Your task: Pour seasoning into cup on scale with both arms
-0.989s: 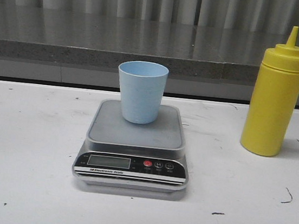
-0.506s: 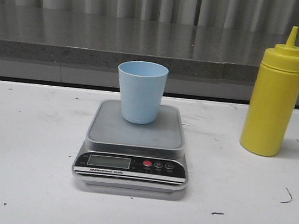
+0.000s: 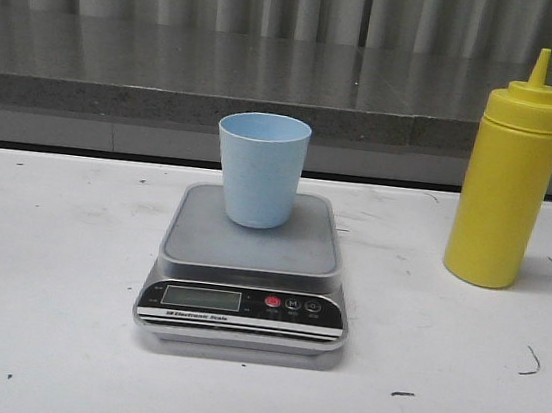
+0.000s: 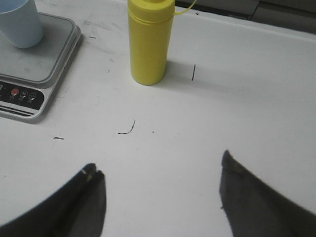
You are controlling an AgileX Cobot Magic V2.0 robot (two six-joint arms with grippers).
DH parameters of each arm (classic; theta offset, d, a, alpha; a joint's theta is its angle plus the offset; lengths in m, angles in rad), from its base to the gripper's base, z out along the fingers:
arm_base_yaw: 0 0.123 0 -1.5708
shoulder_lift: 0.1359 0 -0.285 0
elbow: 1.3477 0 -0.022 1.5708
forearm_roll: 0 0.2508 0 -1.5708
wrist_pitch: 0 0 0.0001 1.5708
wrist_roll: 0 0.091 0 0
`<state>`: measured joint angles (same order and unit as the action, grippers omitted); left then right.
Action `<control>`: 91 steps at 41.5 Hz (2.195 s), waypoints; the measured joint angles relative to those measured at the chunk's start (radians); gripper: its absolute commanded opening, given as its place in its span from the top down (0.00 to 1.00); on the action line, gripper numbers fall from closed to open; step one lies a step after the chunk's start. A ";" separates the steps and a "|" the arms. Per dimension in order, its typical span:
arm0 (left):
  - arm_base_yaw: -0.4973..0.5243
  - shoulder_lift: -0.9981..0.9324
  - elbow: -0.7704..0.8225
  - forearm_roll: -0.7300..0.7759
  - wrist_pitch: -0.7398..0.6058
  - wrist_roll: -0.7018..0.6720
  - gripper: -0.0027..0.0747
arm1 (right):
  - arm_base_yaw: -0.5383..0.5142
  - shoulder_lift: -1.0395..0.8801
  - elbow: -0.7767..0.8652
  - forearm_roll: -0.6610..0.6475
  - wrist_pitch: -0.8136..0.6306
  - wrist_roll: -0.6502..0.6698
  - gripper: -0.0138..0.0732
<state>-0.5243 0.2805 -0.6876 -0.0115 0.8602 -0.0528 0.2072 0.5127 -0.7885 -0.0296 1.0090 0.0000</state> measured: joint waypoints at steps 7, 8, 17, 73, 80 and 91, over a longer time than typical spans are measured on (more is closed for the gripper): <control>0.000 0.000 0.000 0.000 0.000 0.000 0.86 | 0.000 0.000 0.000 0.000 -0.007 0.000 0.67; 0.000 0.000 0.000 0.000 0.000 0.000 0.89 | 0.000 0.000 0.000 0.000 -0.007 0.000 0.69; 0.000 0.000 0.000 0.000 0.000 0.000 0.99 | 0.000 0.000 0.000 0.002 -0.007 0.000 0.90; 0.430 -0.241 0.598 0.022 -0.641 0.000 0.99 | 0.000 0.000 0.000 0.002 -0.007 0.000 0.92; 0.475 -0.285 0.692 -0.036 -0.768 0.000 0.99 | 0.000 0.000 0.000 0.002 -0.007 0.000 0.92; 0.479 -0.285 0.692 -0.044 -0.814 0.000 0.99 | 0.000 0.000 0.000 0.002 -0.007 0.000 0.92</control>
<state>-0.0449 -0.0046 0.0046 -0.0556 0.0458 -0.0528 0.2072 0.5127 -0.7885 -0.0273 1.0021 0.0000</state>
